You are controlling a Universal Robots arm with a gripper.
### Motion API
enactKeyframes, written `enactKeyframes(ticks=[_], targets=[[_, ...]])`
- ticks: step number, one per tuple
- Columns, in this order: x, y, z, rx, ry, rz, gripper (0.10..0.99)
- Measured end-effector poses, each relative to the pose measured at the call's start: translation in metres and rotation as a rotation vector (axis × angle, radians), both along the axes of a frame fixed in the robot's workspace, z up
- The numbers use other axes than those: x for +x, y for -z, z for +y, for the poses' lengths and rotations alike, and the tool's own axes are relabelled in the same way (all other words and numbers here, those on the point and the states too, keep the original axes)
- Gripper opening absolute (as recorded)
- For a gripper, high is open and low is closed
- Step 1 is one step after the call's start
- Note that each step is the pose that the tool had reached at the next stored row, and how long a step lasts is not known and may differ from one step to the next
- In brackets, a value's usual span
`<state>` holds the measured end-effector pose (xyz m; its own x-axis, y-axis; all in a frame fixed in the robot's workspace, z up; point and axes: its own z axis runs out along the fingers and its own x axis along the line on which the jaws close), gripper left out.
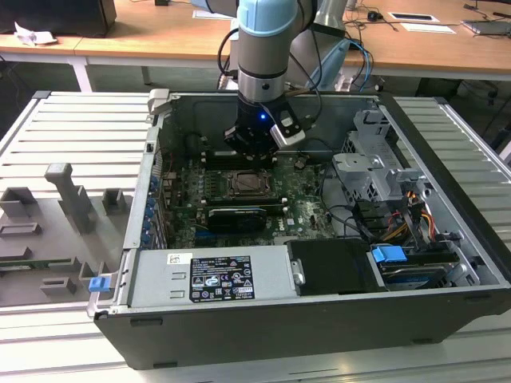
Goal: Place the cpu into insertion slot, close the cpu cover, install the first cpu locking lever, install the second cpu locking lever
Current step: 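Install the first cpu locking lever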
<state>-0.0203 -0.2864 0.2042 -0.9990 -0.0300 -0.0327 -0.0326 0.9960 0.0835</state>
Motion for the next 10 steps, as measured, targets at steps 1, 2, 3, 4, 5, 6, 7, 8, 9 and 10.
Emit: enactKeyframes(ticks=[1,2,3,4,5,6,7,8,9,10], targets=[[0.0000,0.0002,0.0000,-0.001,0.000,0.0000,0.106],[0.0000,0.0004,-0.0001,-0.001,0.000,0.0000,0.106],[0.0000,0.0006,-0.0002,-0.001,0.000,0.0000,0.106],[0.0000,0.0011,-0.0003,-0.002,0.000,-0.0002,0.106],[0.0001,0.0016,-0.0003,-0.001,0.000,-0.0004,0.106],[0.0001,0.0020,-0.0004,-0.001,0.000,-0.0004,0.106],[0.0001,0.0027,-0.0006,-0.002,0.000,-0.0001,0.106],[0.0003,0.0034,-0.0007,-0.002,0.000,0.0002,0.106],[0.0004,0.0036,-0.0008,0.003,0.000,0.0003,0.106],[0.0005,0.0038,-0.0006,0.010,0.000,-0.0001,0.106]])
